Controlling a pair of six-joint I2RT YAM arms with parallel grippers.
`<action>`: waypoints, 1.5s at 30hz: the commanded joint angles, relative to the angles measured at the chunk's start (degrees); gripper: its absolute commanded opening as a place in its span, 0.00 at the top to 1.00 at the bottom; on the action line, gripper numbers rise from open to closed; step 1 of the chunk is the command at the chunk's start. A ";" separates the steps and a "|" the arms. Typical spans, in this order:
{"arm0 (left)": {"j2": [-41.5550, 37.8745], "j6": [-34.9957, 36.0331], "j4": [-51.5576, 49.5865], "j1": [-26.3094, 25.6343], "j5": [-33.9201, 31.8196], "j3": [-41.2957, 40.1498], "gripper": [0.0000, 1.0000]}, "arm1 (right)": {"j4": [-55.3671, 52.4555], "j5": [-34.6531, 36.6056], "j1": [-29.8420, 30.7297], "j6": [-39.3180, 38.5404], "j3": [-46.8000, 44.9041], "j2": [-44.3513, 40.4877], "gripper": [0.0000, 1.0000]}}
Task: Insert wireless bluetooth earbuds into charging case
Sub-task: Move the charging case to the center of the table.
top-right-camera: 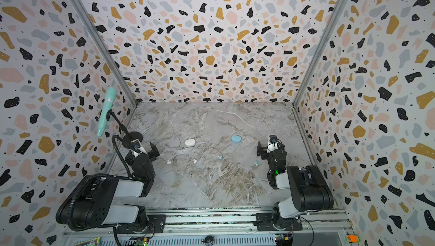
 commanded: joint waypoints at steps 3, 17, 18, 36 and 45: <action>-0.56 -0.50 3.38 -0.29 -0.86 0.09 0.00 | 1.52 -0.17 0.33 -0.64 1.22 -0.10 0.01; -0.58 -0.52 3.38 -0.29 -0.86 0.10 0.00 | 1.53 -0.18 0.31 -0.54 1.24 -0.04 0.01; -0.59 -0.49 3.38 -0.29 -0.86 0.12 0.00 | 1.53 -0.18 0.32 -0.58 1.27 -0.01 0.01; -0.65 -0.49 3.48 -0.29 -0.92 0.03 0.00 | 1.83 -0.18 0.43 -0.67 1.03 -0.25 0.01; -21.18 -11.80 -31.61 -1.42 -2.65 18.14 0.00 | -23.94 16.41 13.11 0.51 16.46 -16.55 0.01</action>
